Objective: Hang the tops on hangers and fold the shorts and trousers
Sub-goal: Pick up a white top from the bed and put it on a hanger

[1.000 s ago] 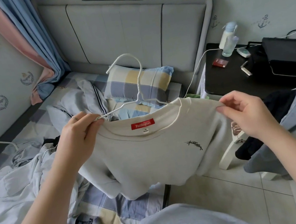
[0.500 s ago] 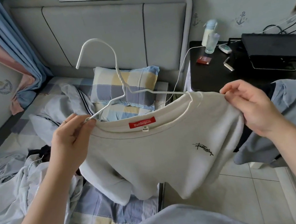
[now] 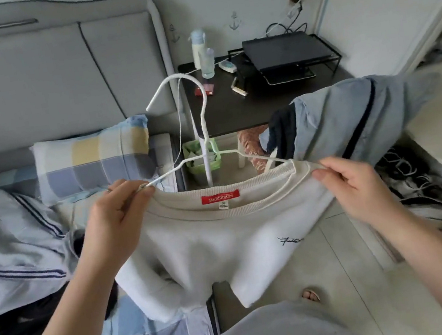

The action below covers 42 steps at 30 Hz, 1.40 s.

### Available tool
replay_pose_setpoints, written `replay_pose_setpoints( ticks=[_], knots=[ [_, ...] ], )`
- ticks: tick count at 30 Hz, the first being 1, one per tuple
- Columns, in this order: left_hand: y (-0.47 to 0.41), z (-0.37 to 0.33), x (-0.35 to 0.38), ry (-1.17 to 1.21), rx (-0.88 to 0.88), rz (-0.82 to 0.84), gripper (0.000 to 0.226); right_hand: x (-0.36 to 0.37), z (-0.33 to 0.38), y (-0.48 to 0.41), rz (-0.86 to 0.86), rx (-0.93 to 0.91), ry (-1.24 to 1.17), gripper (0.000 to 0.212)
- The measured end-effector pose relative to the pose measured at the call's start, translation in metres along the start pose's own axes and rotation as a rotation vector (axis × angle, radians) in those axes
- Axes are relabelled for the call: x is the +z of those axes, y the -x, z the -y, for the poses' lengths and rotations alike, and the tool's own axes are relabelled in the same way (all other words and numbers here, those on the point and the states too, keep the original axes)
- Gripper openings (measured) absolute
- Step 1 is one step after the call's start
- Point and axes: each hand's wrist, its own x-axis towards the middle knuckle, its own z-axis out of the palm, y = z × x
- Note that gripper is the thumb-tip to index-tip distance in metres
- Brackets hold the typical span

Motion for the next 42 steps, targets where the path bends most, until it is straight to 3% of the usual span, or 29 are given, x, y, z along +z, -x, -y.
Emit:
replay_pose_setpoints(
  ticks=[3, 12, 15, 20, 23, 29, 34, 38, 42],
  knots=[
    [-0.026, -0.020, 0.040, 0.015, 0.072, 0.081, 0.019, -0.040, -0.019, 0.021, -0.031, 0.031, 0.061, 0.048],
    [-0.091, -0.118, 0.194, 0.167, 0.320, 0.425, 0.027, -0.154, -0.070, 0.101, -0.051, 0.298, 0.144, 0.029],
    [-0.109, -0.154, 0.249, 0.220, 0.403, 0.527, 0.016, -0.190, -0.083, 0.116, -0.065, 0.312, 0.179, 0.035],
    [-0.137, -0.219, 0.337, 0.247, 0.501, 0.600, 0.011, -0.254, -0.106, 0.141, -0.186, 0.462, 0.123, 0.038],
    [-0.146, -0.260, 0.390, 0.259, 0.550, 0.640, 0.011, -0.291, -0.112, 0.158, -0.217, 0.510, 0.160, 0.027],
    [-0.165, -0.336, 0.482, 0.204, 0.601, 0.695, 0.026, -0.340, -0.118, 0.182, -0.253, 0.648, 0.046, 0.019],
    [-0.187, -0.387, 0.540, 0.204, 0.687, 0.720, 0.031, -0.356, -0.121, 0.174, -0.467, 0.688, -0.032, 0.014],
    [-0.207, -0.415, 0.576, 0.210, 0.663, 0.719, 0.026, -0.361, -0.129, 0.149, -0.613, 0.673, -0.045, 0.025],
    [-0.226, -0.420, 0.597, 0.291, 0.636, 0.786, 0.041, -0.374, -0.144, 0.111, -0.808, 0.683, -0.039, 0.022]
  ],
)
